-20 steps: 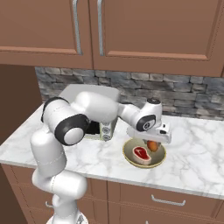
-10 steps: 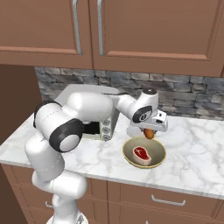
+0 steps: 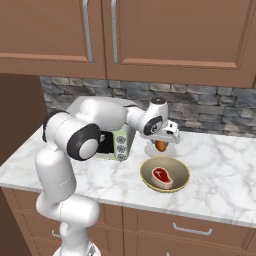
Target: Remove the mango from the bowl and place it on the small plate. Then place the bowl with only the steak in the microwave, close the door, and press the start button to microwave the steak.
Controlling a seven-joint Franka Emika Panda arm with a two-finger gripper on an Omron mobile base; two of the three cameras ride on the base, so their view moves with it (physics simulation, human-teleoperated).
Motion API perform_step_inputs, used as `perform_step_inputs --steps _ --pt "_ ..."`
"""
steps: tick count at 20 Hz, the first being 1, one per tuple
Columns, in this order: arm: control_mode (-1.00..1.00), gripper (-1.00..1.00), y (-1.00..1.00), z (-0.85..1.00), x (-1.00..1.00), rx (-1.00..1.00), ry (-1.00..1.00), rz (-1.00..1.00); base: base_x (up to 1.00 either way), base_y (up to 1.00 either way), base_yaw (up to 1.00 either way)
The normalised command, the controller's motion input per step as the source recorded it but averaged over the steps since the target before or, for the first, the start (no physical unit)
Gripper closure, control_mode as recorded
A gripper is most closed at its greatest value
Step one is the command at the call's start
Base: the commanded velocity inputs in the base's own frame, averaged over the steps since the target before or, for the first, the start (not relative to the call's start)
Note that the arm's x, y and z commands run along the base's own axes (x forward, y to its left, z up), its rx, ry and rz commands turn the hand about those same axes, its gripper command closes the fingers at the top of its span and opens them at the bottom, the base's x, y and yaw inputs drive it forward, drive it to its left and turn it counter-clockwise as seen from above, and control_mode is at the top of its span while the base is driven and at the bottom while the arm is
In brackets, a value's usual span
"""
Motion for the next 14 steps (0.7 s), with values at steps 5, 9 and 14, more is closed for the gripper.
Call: perform_step_inputs --steps 5,9,14 --pt "-1.00 1.00 0.00 -0.43 0.22 0.00 0.00 0.00 0.00 0.00 0.00" --pt "-1.00 1.00 0.00 -0.12 0.23 0.01 0.00 0.00 0.00 0.00 0.00" --pt "-1.00 1.00 0.00 -0.20 0.32 0.01 0.00 0.01 0.00 0.00 0.00"
